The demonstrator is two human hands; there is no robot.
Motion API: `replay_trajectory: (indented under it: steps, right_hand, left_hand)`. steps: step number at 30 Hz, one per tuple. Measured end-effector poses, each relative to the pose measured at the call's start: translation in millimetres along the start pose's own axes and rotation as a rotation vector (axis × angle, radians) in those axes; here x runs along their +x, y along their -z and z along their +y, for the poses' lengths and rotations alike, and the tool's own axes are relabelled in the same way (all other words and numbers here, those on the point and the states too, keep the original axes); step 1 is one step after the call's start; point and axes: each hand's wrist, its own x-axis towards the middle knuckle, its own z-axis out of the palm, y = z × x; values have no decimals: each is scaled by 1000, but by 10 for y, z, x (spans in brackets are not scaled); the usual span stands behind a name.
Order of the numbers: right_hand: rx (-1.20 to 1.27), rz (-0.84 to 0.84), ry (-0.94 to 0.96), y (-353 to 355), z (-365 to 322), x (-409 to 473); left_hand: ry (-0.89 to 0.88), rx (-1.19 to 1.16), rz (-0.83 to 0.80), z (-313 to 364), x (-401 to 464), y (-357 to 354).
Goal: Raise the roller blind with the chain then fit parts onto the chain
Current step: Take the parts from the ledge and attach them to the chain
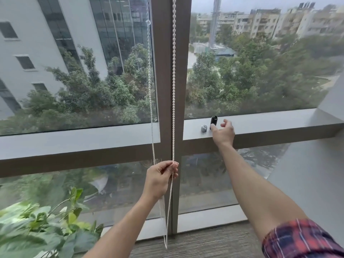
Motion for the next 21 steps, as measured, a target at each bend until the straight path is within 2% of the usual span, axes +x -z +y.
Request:
replay_trajectory:
  steps: [6,11,21]
  right_hand:
    - [-132,-91,94,-74,-41,193]
    - [-52,-48,47,-68,-28,222]
    - [102,-3,202,26,22,-183]
  left_hand:
    - [-27,26,29,-28,11,10]
    - [-57,59,18,-25,-2,-2]
    - [-94,118,13,-49,-39,-1]
